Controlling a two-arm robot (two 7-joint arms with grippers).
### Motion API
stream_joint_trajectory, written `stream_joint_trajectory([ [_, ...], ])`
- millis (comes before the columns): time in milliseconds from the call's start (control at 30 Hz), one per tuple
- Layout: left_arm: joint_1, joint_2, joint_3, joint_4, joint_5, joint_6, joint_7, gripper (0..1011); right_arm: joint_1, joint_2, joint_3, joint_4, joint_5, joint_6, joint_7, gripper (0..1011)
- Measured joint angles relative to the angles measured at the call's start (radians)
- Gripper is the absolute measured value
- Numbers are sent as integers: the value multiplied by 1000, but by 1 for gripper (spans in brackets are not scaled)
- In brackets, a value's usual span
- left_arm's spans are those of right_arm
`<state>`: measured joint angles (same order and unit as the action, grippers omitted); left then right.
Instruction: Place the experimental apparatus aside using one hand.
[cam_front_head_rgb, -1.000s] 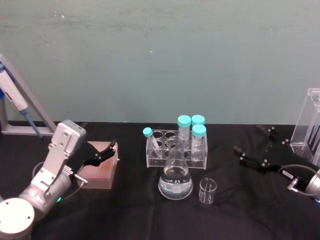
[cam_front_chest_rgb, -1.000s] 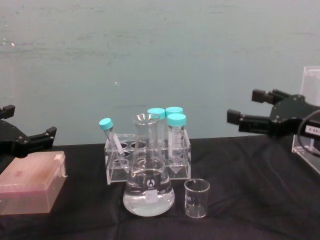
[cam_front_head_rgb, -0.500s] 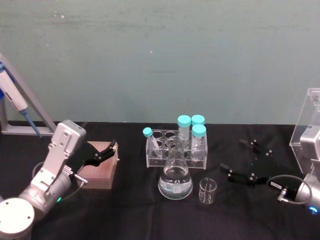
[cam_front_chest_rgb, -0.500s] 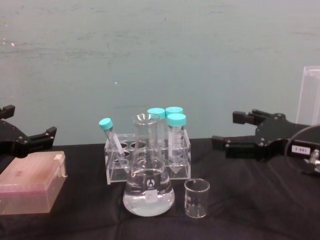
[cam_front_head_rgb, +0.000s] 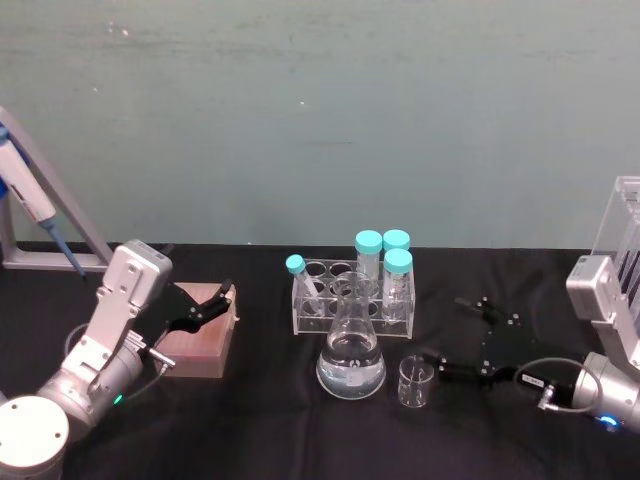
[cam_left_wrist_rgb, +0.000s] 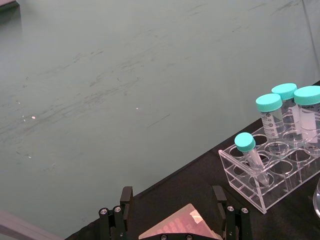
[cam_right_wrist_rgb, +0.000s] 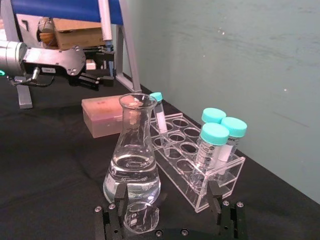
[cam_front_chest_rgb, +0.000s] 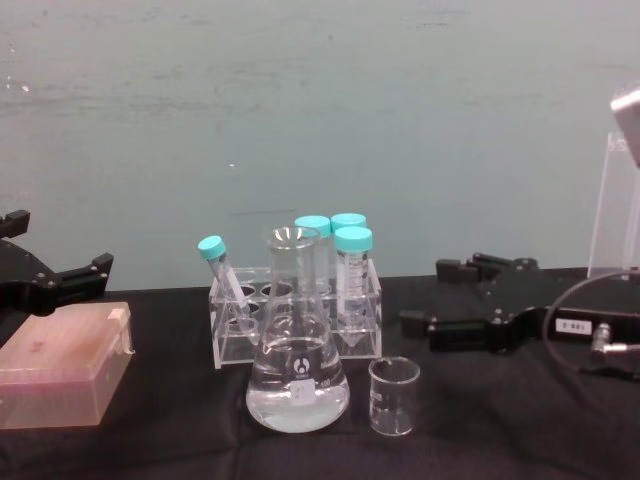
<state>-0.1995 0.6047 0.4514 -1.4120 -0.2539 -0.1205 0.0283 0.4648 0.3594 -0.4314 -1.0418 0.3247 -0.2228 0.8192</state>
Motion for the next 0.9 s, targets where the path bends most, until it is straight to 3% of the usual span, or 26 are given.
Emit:
stream_joint_trajectory([
  [900, 0, 0, 0, 0, 0, 0, 0, 1000, 122, -33, -126, 178, -8, -52, 53, 1004],
])
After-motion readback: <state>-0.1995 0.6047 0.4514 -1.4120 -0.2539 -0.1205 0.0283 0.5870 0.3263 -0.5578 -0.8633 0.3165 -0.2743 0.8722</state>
